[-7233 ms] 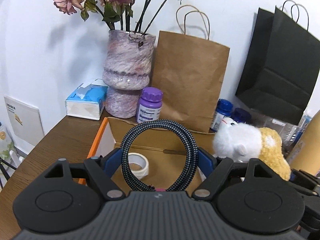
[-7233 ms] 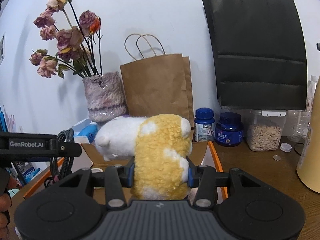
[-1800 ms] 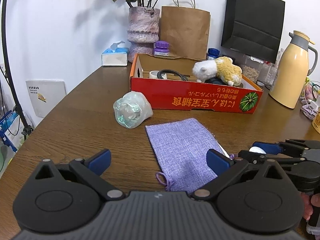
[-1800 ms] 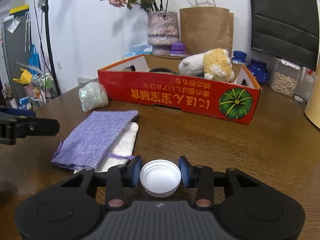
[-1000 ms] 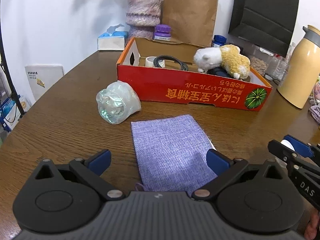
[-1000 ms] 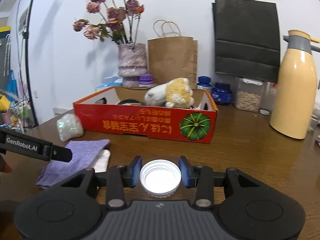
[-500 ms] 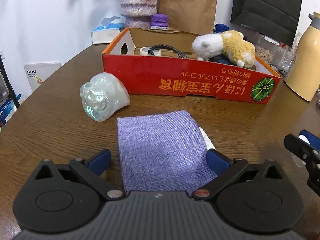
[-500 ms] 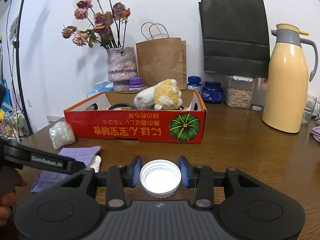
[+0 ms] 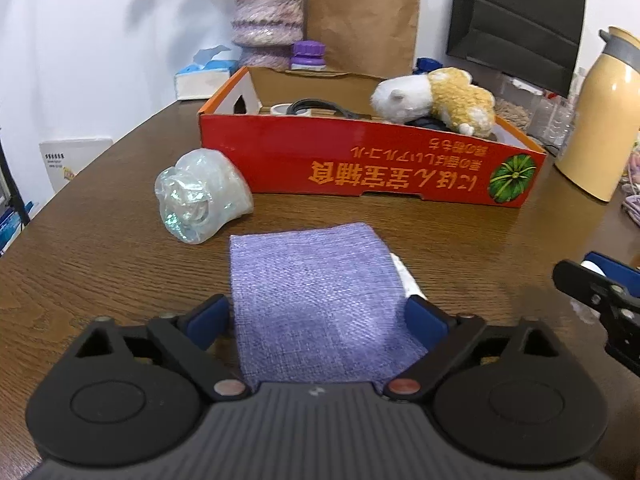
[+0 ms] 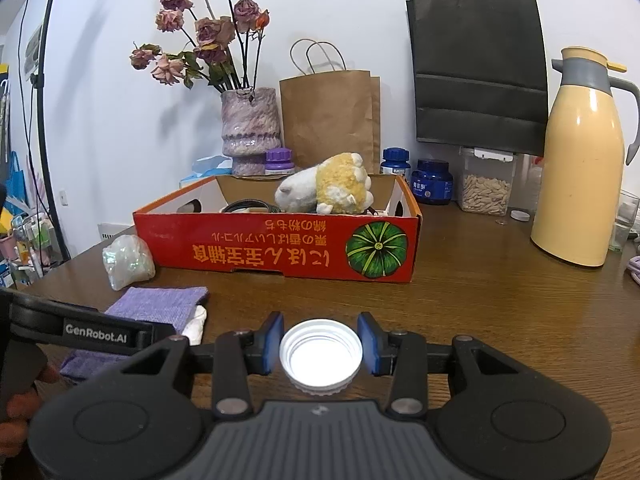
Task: Flip cup upright
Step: 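Grasp the purple fabric pouch with the left gripper while the right holds the cap, then carry the purple pouch with the left gripper and cap with the right into the box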
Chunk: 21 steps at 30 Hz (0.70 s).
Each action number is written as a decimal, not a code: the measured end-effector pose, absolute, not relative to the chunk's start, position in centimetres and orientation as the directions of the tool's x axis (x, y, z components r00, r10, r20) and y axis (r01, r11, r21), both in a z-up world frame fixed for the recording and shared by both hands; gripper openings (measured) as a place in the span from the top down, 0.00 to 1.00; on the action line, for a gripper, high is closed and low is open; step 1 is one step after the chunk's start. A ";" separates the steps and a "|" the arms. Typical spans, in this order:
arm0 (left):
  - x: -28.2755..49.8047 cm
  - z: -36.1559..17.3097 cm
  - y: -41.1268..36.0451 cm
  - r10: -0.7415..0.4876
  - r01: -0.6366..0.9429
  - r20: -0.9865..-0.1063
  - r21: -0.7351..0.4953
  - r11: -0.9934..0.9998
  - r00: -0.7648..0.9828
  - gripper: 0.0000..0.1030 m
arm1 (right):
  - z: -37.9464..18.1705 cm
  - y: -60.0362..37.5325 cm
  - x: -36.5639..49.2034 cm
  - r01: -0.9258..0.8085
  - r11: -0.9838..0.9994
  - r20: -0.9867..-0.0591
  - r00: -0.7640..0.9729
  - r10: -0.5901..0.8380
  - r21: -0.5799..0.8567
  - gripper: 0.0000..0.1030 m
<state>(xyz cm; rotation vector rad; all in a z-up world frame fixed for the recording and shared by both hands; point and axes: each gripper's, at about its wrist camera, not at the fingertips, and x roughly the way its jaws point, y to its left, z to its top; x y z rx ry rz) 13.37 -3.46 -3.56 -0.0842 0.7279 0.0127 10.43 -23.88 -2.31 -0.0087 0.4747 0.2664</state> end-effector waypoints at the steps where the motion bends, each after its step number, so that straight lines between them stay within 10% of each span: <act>1: 13.3 -3.6 -3.5 -0.017 -0.040 -0.662 -0.071 0.997 0.749 0.14 | -2.3 -23.9 10.4 -0.255 0.965 -0.453 0.855 0.251 0.053 0.62; 21: 10.8 -2.6 -2.4 -0.057 -0.020 -0.613 -0.119 0.993 0.788 0.69 | -2.3 -24.0 10.5 -0.255 0.965 -0.452 0.856 0.252 0.054 0.62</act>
